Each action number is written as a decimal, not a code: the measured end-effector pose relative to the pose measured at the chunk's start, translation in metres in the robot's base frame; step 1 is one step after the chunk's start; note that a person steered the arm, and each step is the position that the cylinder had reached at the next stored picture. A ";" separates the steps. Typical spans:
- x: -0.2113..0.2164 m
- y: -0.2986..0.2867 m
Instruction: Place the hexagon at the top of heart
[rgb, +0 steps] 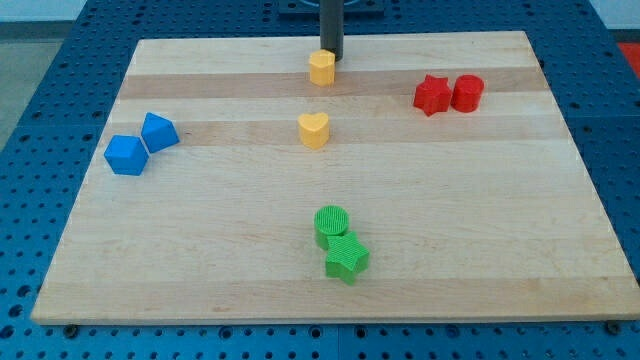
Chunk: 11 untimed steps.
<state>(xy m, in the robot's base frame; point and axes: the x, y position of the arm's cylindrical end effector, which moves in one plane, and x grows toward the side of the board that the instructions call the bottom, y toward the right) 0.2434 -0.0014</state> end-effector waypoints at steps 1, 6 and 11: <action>0.016 0.000; 0.016 -0.020; 0.090 -0.020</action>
<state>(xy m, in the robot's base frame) 0.3336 -0.0217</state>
